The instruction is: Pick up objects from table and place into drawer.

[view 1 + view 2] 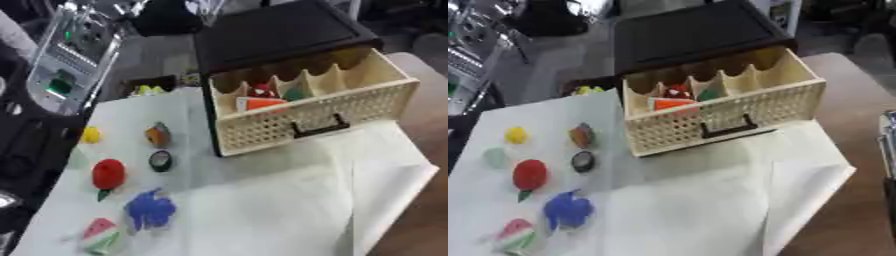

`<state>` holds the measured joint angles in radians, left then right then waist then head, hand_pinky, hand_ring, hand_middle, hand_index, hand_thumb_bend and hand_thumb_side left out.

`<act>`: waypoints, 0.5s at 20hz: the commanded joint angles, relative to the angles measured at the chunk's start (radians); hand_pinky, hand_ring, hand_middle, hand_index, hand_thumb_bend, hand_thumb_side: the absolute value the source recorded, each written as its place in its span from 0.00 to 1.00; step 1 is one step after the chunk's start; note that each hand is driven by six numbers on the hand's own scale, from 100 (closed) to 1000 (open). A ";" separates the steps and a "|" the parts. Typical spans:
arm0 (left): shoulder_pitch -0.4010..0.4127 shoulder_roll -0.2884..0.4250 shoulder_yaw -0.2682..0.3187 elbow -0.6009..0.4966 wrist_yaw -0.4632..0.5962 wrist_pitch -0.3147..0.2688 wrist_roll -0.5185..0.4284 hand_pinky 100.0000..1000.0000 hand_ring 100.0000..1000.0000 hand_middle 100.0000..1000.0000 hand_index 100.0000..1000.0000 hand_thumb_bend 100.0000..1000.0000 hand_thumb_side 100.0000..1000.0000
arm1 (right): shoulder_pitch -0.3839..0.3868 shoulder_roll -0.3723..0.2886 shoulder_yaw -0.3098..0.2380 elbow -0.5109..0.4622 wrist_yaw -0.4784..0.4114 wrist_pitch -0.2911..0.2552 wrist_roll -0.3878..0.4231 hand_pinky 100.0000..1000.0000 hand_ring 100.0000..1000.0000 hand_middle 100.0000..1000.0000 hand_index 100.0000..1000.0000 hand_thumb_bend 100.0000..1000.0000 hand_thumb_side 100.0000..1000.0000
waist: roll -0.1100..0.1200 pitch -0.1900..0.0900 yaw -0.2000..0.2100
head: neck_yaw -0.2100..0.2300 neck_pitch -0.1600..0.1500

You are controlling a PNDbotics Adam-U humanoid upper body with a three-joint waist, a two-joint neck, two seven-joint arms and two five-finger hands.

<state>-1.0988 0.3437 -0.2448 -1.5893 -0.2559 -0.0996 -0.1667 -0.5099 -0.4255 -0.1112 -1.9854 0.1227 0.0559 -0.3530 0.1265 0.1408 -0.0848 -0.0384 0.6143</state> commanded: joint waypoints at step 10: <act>0.131 0.134 0.085 -0.301 0.285 0.127 0.184 0.24 0.45 0.42 0.62 0.00 0.47 | -0.020 -0.071 0.005 -0.015 0.035 -0.014 -0.006 0.21 0.49 0.47 0.77 0.03 0.77 | -0.052 -0.017 0.032 | -0.026 0.017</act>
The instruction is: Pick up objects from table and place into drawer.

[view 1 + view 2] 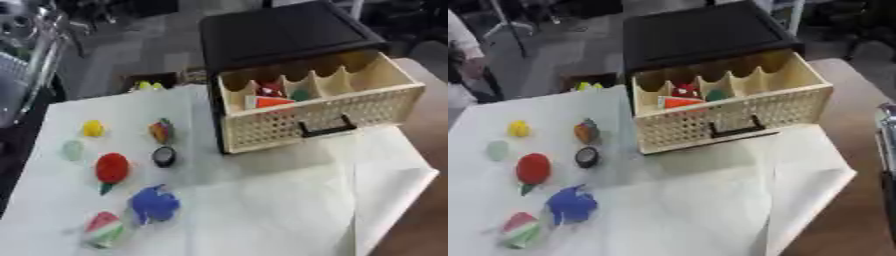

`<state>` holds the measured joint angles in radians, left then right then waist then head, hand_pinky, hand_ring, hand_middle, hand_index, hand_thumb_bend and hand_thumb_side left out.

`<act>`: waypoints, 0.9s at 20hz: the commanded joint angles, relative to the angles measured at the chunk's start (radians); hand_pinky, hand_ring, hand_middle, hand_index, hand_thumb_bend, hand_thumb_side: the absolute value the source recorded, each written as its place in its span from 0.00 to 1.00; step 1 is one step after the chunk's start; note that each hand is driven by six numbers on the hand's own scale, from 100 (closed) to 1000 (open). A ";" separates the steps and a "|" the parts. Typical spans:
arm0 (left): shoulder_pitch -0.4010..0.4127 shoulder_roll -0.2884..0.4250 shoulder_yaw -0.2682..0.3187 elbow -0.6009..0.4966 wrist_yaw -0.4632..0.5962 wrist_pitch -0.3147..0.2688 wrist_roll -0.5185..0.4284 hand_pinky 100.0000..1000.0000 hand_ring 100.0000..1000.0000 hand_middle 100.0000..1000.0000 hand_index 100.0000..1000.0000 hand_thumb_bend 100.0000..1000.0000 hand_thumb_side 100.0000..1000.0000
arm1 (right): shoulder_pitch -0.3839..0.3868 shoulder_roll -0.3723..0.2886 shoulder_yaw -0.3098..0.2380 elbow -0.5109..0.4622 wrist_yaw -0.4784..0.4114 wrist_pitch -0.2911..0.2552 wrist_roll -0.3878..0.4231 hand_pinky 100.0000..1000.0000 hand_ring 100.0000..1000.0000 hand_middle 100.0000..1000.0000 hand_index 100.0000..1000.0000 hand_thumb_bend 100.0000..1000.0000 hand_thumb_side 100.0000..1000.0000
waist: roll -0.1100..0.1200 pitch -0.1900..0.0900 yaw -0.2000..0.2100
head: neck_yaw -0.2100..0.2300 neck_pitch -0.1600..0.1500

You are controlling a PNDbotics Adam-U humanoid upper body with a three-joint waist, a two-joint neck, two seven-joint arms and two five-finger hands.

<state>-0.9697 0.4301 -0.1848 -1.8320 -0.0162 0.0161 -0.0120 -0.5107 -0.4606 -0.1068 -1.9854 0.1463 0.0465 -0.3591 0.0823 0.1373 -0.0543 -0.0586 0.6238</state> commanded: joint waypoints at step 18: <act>0.203 0.086 0.072 -0.168 0.283 -0.076 0.048 0.28 0.45 0.42 0.61 0.00 0.55 | -0.061 -0.188 0.070 -0.015 0.126 0.019 0.114 0.05 0.46 0.45 0.77 0.33 1.00 | -0.065 -0.005 0.043 | -0.015 0.024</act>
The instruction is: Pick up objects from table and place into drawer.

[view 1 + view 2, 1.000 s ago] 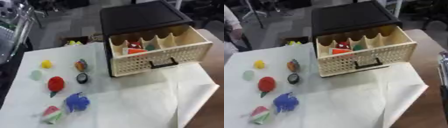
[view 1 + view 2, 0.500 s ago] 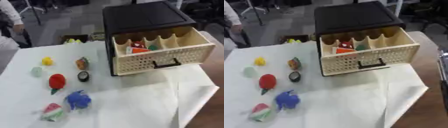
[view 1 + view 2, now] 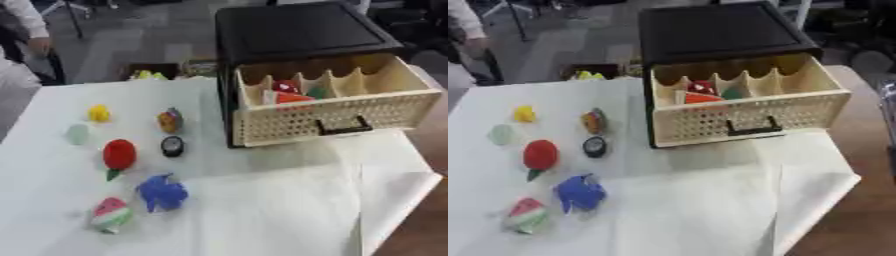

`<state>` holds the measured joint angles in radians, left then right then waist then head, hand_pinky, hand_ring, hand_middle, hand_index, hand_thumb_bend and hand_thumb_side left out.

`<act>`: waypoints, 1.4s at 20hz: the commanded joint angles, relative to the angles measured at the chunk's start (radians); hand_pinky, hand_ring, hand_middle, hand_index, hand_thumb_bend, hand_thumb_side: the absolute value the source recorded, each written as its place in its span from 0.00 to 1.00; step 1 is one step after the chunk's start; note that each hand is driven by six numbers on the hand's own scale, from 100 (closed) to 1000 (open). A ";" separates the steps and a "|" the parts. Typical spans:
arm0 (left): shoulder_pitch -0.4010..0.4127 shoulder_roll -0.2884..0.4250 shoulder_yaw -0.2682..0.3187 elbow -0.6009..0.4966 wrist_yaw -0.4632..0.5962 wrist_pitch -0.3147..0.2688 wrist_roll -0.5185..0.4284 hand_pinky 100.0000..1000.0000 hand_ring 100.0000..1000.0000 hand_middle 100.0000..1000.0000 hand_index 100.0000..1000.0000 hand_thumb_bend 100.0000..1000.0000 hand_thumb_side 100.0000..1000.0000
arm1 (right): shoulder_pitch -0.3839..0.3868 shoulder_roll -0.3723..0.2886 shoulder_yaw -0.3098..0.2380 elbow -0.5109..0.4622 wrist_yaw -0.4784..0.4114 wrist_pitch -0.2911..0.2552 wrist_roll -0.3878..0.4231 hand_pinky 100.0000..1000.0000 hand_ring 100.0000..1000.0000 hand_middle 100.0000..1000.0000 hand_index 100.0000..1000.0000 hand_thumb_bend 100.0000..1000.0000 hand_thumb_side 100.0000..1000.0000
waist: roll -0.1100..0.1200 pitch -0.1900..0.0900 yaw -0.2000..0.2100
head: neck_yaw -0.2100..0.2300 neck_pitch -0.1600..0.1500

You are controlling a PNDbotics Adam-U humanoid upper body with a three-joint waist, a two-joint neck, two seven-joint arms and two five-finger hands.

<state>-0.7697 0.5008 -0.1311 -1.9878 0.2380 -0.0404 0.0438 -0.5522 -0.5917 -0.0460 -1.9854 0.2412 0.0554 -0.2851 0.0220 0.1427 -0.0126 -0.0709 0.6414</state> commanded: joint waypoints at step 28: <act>0.353 -0.179 0.122 -0.012 0.083 -0.022 -0.178 0.34 0.47 0.43 0.62 0.00 0.75 | -0.160 -0.320 0.269 0.122 -0.091 -0.122 0.866 0.00 0.28 0.36 0.76 0.66 0.86 | -0.044 -0.021 0.033 | -0.041 0.016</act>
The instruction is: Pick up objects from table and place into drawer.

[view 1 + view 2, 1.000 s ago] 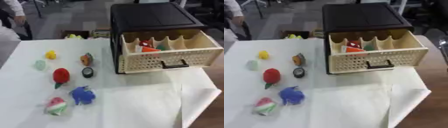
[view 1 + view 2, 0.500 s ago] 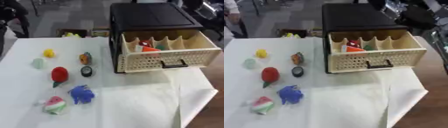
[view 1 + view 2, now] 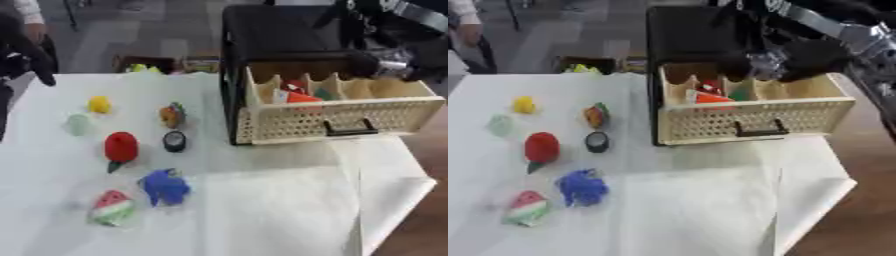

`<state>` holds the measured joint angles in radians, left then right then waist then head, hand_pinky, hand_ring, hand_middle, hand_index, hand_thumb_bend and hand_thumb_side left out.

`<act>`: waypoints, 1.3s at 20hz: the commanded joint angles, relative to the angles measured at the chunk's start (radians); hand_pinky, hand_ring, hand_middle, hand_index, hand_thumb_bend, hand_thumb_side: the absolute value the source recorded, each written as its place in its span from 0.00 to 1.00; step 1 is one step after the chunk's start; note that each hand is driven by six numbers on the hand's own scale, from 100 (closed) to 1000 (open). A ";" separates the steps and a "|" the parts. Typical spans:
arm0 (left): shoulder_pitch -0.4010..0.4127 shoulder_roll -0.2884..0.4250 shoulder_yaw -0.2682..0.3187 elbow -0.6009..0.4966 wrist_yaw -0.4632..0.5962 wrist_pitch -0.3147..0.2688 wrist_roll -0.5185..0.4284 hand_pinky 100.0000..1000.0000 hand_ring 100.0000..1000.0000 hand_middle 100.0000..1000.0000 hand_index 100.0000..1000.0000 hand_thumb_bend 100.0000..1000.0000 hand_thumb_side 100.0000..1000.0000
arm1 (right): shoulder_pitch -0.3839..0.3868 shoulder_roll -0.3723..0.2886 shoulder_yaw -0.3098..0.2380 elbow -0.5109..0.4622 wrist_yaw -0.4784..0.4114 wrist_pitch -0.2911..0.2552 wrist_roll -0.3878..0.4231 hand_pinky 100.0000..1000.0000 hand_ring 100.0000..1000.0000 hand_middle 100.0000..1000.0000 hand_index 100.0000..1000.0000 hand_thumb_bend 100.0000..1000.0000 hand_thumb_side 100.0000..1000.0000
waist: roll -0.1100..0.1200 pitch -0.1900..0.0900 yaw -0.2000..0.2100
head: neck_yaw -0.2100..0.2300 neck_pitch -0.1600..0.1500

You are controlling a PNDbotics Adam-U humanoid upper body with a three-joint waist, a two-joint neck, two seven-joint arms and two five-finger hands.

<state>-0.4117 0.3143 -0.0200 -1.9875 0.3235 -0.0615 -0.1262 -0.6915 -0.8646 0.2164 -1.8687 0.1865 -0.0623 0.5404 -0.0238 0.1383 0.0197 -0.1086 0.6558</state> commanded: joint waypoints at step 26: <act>0.050 0.010 0.018 -0.012 -0.036 0.030 -0.037 0.34 0.47 0.43 0.61 0.00 0.80 | 0.203 -0.180 -0.027 -0.049 -0.314 0.034 0.316 0.00 0.45 0.52 0.82 0.58 0.60 | 0.001 -0.012 -0.064 | 0.038 -0.005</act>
<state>-0.3530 0.3143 -0.0115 -1.9875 0.2898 -0.0358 -0.1638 -0.4804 -1.0063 0.2094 -1.9021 -0.1165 -0.0252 0.8413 -0.0218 0.1361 -0.0440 -0.0730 0.6567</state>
